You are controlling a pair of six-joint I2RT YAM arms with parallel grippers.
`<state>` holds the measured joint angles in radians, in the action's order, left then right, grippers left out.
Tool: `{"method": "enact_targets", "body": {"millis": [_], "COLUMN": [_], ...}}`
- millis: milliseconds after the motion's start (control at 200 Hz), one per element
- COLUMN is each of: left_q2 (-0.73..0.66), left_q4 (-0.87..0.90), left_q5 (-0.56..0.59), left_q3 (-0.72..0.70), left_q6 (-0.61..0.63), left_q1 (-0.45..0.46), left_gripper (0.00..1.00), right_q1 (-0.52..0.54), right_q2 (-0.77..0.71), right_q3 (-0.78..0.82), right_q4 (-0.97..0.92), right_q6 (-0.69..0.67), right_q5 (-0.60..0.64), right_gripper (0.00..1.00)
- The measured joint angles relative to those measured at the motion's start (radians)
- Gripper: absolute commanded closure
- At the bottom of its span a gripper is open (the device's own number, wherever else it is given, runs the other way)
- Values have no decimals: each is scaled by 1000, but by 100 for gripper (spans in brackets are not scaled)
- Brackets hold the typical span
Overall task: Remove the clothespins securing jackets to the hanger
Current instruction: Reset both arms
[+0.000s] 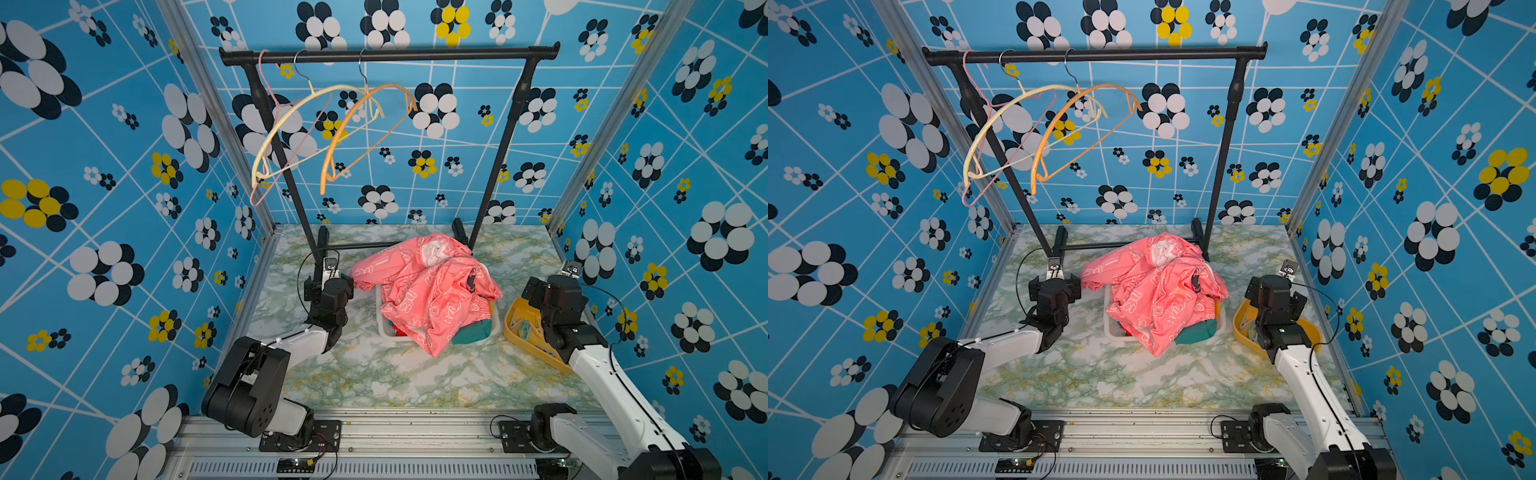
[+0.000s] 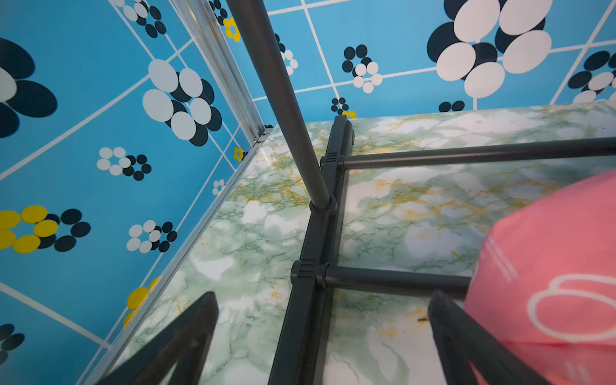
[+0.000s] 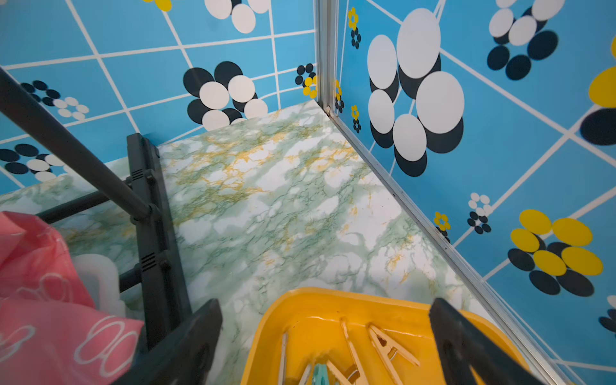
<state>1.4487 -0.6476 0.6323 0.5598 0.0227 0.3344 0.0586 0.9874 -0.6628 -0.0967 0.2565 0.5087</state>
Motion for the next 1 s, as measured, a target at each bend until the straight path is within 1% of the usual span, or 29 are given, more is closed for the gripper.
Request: {"method": "enact_targets", "body": {"millis": [170, 295, 405, 490, 560, 630, 700, 805, 869, 919, 1004], "left_q2": [5, -12, -61, -69, -35, 22, 61, 62, 61, 79, 86], "left_q4": [17, 43, 49, 2, -69, -117, -134, -182, -227, -315, -409], "left_q5": [4, -18, -47, -68, -75, -93, -123, -194, -283, -335, -381], "left_q3": [43, 37, -16, -79, -130, -151, -153, -161, -178, -214, -297], "left_q6": [24, 31, 22, 6, 2, 4, 6, 3, -14, -27, -49], "left_q1": [-9, -52, -107, -146, -162, -165, -165, -185, -233, -275, -311], "left_gripper": [0, 0, 0, 0, 0, 0, 0, 1, 1, 0, 1], "right_q1": [-10, -18, -24, -26, -27, -28, -29, -30, -31, -31, -36], "right_q2": [80, 107, 120, 130, 139, 143, 139, 127, 127, 129, 154], "right_q3": [2, 3, 20, 39, 55, 71, 101, 167, 201, 220, 234], "right_q4": [42, 64, 90, 111, 130, 158, 209, 291, 335, 365, 430], "right_q6": [18, 18, 18, 17, 10, -5, -20, -43, -56, -62, -65], "right_q5": [-2, 0, 6, 6, 6, 6, 7, 13, 15, 19, 22], "right_gripper": [1, 1, 1, 1, 1, 1, 1, 1, 1, 1, 1]}}
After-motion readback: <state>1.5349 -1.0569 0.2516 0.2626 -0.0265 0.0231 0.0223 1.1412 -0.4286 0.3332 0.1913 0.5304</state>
